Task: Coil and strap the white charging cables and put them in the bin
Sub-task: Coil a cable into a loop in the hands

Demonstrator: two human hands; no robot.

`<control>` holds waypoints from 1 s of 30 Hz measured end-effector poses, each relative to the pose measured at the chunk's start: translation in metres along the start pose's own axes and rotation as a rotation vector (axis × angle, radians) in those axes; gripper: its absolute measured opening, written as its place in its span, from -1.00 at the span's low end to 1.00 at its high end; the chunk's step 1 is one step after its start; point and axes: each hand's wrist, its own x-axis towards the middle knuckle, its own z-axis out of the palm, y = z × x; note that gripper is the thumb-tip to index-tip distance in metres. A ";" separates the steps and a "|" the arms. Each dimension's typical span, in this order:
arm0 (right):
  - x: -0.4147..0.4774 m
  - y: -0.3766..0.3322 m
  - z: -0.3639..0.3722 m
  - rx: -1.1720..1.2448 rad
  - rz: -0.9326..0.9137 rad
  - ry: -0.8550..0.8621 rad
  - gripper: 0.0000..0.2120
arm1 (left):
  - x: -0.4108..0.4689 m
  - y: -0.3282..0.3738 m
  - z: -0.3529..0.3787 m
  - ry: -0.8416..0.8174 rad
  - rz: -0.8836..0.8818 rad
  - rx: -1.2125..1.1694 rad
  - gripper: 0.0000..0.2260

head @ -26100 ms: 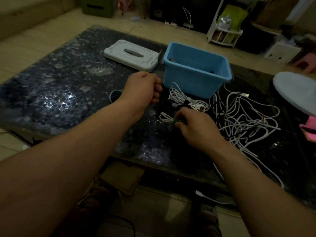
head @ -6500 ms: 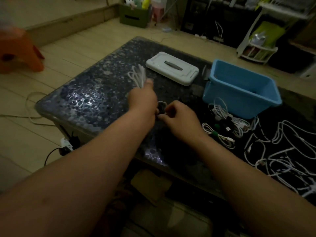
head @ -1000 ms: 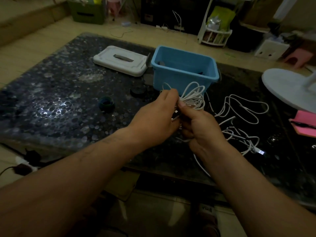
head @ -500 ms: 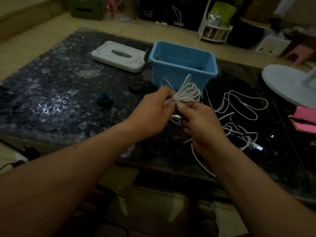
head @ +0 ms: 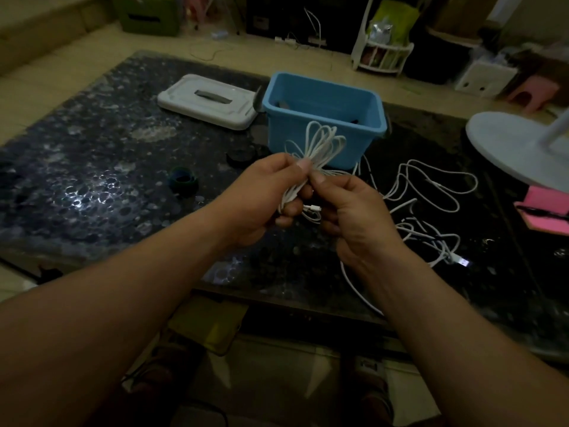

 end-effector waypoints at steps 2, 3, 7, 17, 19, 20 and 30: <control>0.002 -0.001 -0.003 0.002 -0.021 -0.011 -0.80 | 0.000 0.003 -0.001 -0.012 -0.008 -0.013 -0.76; 0.002 -0.001 -0.005 -0.001 -0.027 -0.033 -0.82 | 0.000 0.004 -0.001 -0.024 -0.025 -0.019 -0.74; 0.003 -0.004 -0.008 0.038 -0.031 -0.215 -0.75 | -0.002 0.002 -0.005 -0.084 -0.145 -0.004 -0.66; 0.009 -0.002 -0.003 0.123 0.059 -0.140 -0.76 | -0.004 0.004 -0.006 -0.113 -0.135 0.213 -0.61; 0.011 0.000 -0.003 0.097 0.073 -0.097 -0.70 | -0.005 -0.003 -0.001 -0.106 -0.056 0.311 -0.67; 0.013 0.000 -0.003 0.101 0.073 -0.101 -0.67 | -0.004 -0.007 0.001 -0.121 -0.035 0.305 -0.68; 0.015 0.005 -0.004 0.197 -0.011 -0.282 -0.65 | 0.001 -0.005 -0.010 -0.424 -0.366 -0.558 -0.74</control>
